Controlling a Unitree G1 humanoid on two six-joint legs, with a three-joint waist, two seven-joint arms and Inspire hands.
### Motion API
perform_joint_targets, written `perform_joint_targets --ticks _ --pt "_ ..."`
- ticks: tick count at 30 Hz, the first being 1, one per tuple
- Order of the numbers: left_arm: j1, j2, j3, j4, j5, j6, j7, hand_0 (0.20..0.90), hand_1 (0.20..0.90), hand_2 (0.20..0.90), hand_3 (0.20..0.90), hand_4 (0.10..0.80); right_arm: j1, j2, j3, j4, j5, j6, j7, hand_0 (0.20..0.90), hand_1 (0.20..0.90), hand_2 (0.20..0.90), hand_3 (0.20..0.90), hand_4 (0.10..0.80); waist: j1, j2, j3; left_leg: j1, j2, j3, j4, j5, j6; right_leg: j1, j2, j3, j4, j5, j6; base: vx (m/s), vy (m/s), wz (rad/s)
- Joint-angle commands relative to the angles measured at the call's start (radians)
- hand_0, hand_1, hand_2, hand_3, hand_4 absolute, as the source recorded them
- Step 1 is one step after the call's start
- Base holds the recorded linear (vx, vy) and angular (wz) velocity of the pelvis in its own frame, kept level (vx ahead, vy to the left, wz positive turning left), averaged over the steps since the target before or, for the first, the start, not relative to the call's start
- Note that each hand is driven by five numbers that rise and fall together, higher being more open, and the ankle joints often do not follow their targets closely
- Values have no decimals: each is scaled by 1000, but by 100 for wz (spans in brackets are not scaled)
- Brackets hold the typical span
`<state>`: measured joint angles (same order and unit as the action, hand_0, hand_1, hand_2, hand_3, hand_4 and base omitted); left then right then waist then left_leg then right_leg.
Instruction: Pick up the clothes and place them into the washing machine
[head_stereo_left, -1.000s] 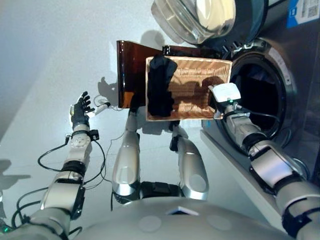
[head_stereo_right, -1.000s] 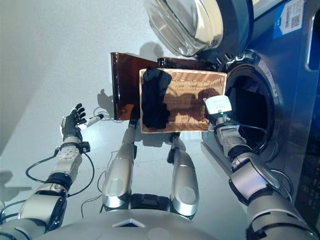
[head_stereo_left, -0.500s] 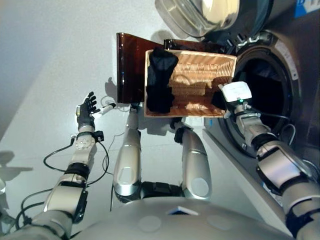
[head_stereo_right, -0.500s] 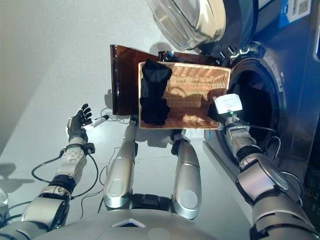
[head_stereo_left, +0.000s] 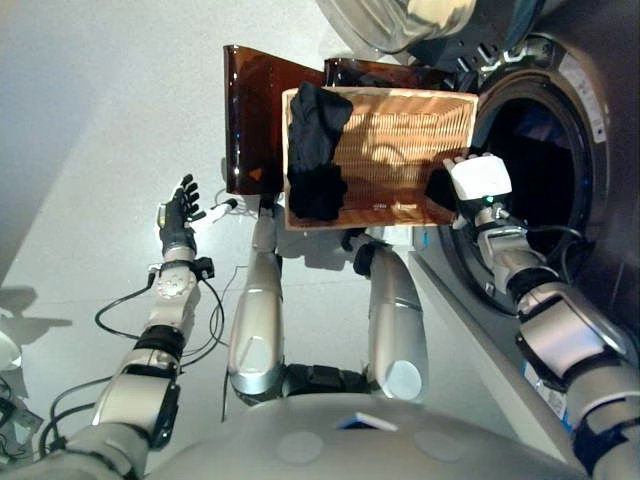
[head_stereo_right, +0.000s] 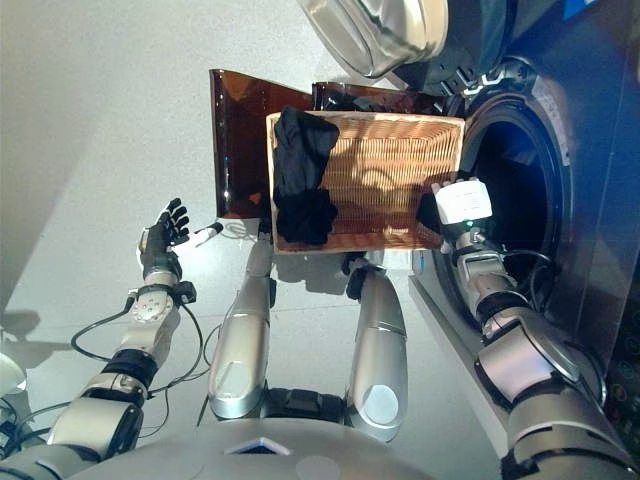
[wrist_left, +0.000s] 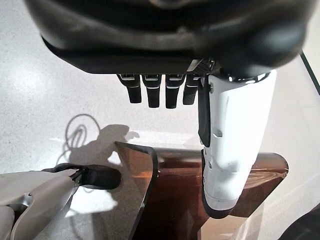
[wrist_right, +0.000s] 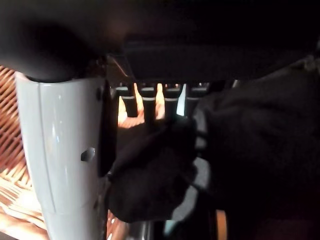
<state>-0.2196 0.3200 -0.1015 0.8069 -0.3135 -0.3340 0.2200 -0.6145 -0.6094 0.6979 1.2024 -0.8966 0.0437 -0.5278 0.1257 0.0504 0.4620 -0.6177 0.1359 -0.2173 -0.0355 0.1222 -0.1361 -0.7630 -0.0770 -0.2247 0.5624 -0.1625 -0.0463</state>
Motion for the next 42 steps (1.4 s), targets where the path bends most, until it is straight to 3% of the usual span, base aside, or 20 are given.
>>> perform_joint_targets --ticks 1,3,5,6,7,15,31,39,40,41,42 --pt "2 33 11 -37 -14 -69 44 900 900 900 900 800 4 -116 -24 67 4 40 34 900 900 900 900 800 0 3 -8 24 -8 13 -52 139 -48 19 28 9 -198 147 109 -10 -32 4" --pt "3 33 13 -43 -14 -68 44 900 900 900 900 800 1 -118 -27 69 3 43 33 900 900 900 900 800 2 3 -11 19 -10 9 -52 139 -49 14 27 7 -196 145 109 0 0 0" --pt "6 34 14 -44 -12 -72 43 900 900 900 900 800 -7 -117 -30 75 5 44 33 269 269 269 269 349 7 5 -14 16 -11 10 -52 141 -48 8 26 8 -188 142 108 0 0 0" --pt "6 35 17 -42 -12 -73 43 900 900 900 900 800 -11 -119 -29 76 5 46 34 200 200 200 200 300 9 5 -16 15 -11 8 -52 141 -48 7 25 7 -188 141 109 0 0 0" --pt "25 40 18 -43 -21 -71 37 900 900 900 900 800 -68 -114 19 16 -9 38 41 200 200 200 200 300 15 3 -23 14 -13 8 -52 138 -47 6 27 8 -189 138 107 0 0 0" --pt "11 28 29 -37 -7 -71 61 900 900 900 900 800 -13 -58 8 -78 -44 40 -10 200 200 200 200 300 -7 2 -17 11 -14 6 -52 136 -48 9 25 0 -187 129 109 -7 -1 -3" --pt "51 20 31 -81 7 -75 65 900 900 900 900 800 31 -21 -32 -88 -42 55 -32 200 200 200 200 300 -9 -3 -26 14 -19 10 -52 134 -39 4 20 -5 -175 127 110 5 8 4" --pt "40 20 13 -41 19 -63 60 900 900 900 900 800 56 -29 -60 -84 -26 67 -49 200 200 200 200 300 -7 -24 -51 99 -22 12 -52 111 -28 103 17 -2 -204 127 113 59 20 -5" --pt "41 28 13 -40 20 -61 57 900 900 900 900 800 52 -40 -83 -85 9 55 -51 675 675 675 675 639 -2 -26 -57 117 -22 13 -52 107 -26 129 14 -1 -222 134 114 31 18 -3" --pt "41 28 13 -40 20 -61 57 900 900 900 900 800 52 -40 -84 -85 9 55 -50 900 900 900 900 800 -1 -26 -56 119 -22 13 -52 107 -26 131 14 -1 -223 135 114 75 41 1" --pt "43 29 10 -29 23 -58 50 900 900 900 900 800 63 -30 -113 -84 59 39 -54 900 900 900 900 800 -1 -28 -65 140 -23 15 -52 103 -23 163 14 1 -239 140 116 80 39 3"
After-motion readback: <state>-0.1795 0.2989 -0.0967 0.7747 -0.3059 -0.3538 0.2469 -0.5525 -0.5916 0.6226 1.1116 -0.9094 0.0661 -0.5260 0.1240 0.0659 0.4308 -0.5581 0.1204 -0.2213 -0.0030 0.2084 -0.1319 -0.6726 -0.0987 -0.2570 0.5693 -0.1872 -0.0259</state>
